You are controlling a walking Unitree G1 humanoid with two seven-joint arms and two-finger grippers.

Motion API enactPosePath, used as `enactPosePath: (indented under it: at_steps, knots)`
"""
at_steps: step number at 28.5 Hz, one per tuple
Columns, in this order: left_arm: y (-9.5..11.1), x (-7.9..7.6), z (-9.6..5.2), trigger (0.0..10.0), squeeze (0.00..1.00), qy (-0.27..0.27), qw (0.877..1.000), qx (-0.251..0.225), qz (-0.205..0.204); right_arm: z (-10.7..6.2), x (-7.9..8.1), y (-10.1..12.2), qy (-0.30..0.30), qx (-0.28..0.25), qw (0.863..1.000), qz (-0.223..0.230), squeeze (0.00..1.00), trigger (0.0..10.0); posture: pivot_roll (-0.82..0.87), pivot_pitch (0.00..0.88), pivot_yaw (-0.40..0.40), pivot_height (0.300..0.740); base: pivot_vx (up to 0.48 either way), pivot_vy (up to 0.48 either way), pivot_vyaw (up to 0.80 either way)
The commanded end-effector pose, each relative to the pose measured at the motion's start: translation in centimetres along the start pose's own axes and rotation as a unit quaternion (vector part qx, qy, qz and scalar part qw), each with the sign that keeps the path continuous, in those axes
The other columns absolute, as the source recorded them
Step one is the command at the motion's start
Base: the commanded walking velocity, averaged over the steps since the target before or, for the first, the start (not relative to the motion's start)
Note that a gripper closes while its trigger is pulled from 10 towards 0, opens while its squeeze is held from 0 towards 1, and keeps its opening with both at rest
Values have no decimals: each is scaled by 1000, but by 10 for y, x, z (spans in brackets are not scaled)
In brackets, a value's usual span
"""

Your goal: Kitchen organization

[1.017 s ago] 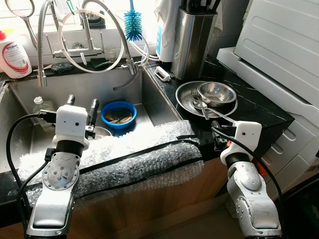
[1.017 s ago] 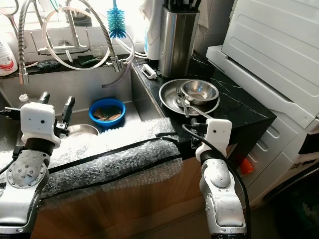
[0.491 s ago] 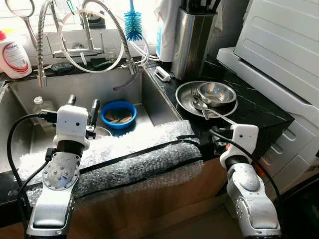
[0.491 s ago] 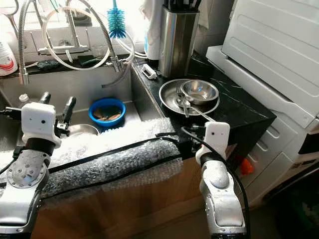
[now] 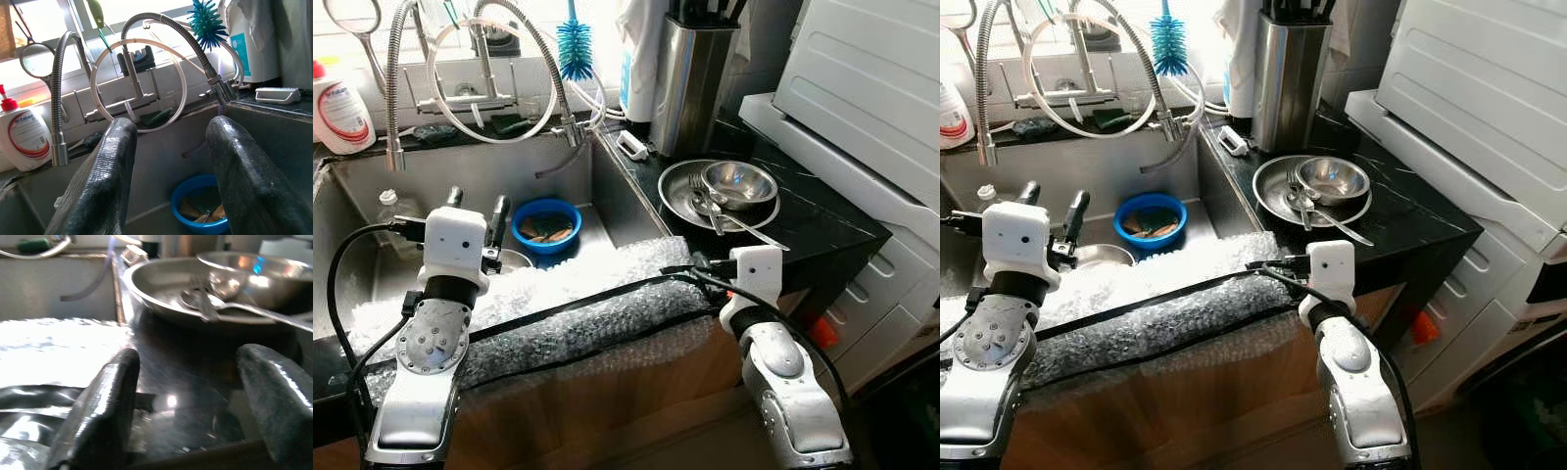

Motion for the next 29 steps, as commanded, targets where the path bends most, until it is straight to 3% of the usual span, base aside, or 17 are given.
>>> enactPosePath:
  at_steps: [1,15,16,18,19,29]
  knots:
    - [1,0,2,10000,0,1,1000,-2,3,1,0,17,4,-35,999,-15,1000,10000,-42,9,-66,727,0,0,0]
    - [2,-1,3,10000,0,4,1000,-6,-1,14,-3,37,-2,-80,995,-59,1000,10000,-45,6,-66,727,0,0,0]
    - [2,-1,4,10000,0,4,1000,-6,-1,18,-3,39,0,-84,994,-68,922,10000,-42,3,-66,727,0,0,0]
    - [1,-1,4,10000,0,4,1000,-6,-1,19,-3,40,2,-84,994,-73,922,10000,-42,3,-66,727,0,0,0]
    - [1,-1,4,10000,0,4,1000,-6,-1,22,-2,39,5,-84,992,-89,0,10000,-41,0,-64,727,0,0,0]
    - [3,-3,8,10000,0,2,1000,-11,-1,35,-3,38,8,-90,991,-94,0,10000,-43,0,-55,727,0,0,0]
Point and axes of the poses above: a point about 5 cm out from each wrist's last joint towards the gripper, its own z axis pointing out of the wrist towards the gripper, its own y axis along the axis of the wrist's last joint, x = y × z, the point moved 6 cm from there along z, pointing out of the wrist towards the gripper, and after that the axes turned 11 degrees about -z, right-handed, at the moved point
